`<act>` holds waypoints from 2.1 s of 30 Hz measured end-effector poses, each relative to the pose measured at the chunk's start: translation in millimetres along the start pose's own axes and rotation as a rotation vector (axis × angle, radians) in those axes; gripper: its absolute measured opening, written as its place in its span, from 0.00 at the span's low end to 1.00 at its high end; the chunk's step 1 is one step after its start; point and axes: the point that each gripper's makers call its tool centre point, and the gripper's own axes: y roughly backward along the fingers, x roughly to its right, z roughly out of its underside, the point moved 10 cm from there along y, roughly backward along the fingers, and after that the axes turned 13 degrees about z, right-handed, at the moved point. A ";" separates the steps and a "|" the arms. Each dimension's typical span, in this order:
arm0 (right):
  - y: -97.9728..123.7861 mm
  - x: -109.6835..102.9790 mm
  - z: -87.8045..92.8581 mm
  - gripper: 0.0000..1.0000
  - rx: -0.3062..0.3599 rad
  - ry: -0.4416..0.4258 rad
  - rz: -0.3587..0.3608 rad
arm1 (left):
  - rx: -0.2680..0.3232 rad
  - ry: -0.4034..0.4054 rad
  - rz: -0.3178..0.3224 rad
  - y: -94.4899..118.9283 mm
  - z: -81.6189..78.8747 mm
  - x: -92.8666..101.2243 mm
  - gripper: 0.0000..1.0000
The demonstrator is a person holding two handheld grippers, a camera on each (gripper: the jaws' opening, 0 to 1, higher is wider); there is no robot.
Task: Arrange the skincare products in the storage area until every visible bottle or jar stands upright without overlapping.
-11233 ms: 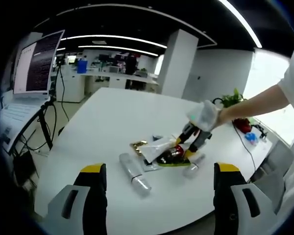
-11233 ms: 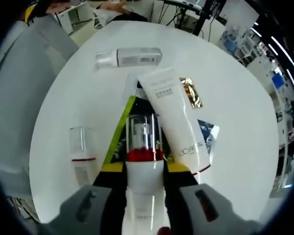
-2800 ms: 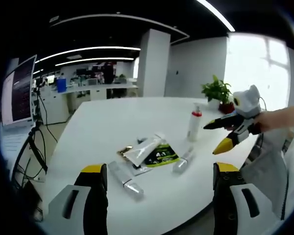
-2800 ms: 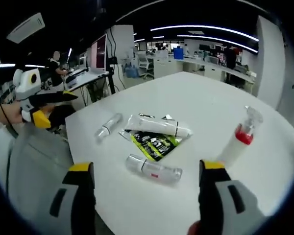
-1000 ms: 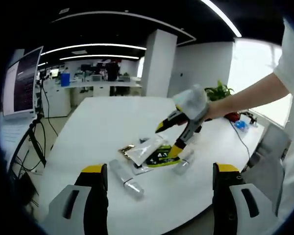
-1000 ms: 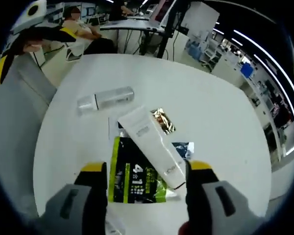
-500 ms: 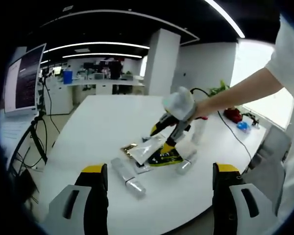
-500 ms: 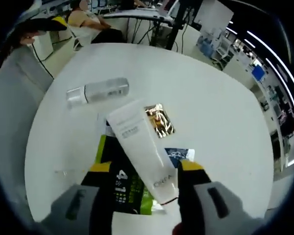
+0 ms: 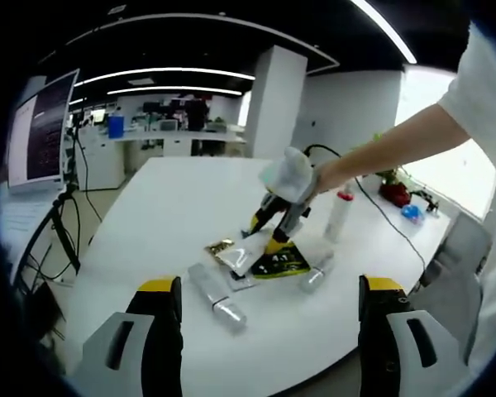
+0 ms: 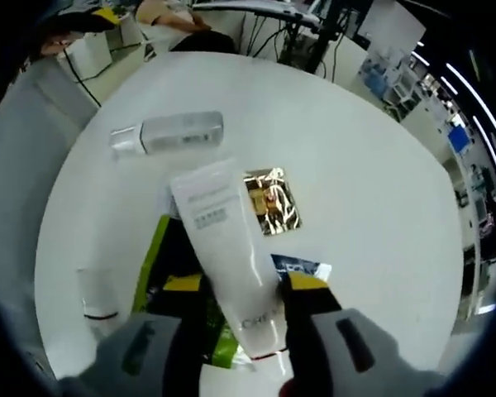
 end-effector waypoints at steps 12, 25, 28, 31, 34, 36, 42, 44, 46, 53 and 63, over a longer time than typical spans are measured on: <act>2.6 -4.5 1.9 0.33 0.004 0.032 -0.003 | 0.023 0.024 -0.020 0.5 -2.3 -3.0 0.85; 8.1 -14.7 4.0 0.30 0.001 -0.012 0.100 | 0.017 0.010 -0.008 0.1 -2.3 -1.2 0.85; 12.2 -22.3 4.5 0.30 0.015 -0.027 0.112 | 0.019 0.008 -0.009 0.3 -2.4 -0.9 0.85; 17.7 -29.8 5.4 0.30 0.022 -0.032 0.129 | 0.020 0.007 -0.009 0.5 -2.6 -0.5 0.85; 26.5 -35.4 5.8 0.30 0.047 -0.063 0.159 | 0.019 0.002 -0.008 0.5 -2.1 -0.9 0.85; 33.7 -38.5 5.3 0.30 0.070 -0.103 0.187 | 0.019 -0.001 -0.006 0.3 -2.3 -0.1 0.85; 47.1 -47.8 5.7 0.30 0.109 -0.193 0.254 | 0.008 -0.013 0.002 -0.3 -1.0 -0.3 0.85; 52.1 -53.2 5.5 0.30 0.115 -0.210 0.277 | 0.002 -0.020 0.006 -0.7 -0.5 0.1 0.85; 57.0 -57.7 5.7 0.30 0.129 -0.240 0.298 | -0.002 -0.024 0.009 -1.1 -0.2 0.6 0.85; 74.6 -73.7 8.7 0.30 0.168 -0.359 0.369 | -0.019 -0.037 0.020 -2.5 0.7 2.5 0.85; 102.7 -89.3 -0.8 0.30 0.231 -0.460 0.442 | -0.009 0.002 0.025 -2.0 -0.4 0.6 0.85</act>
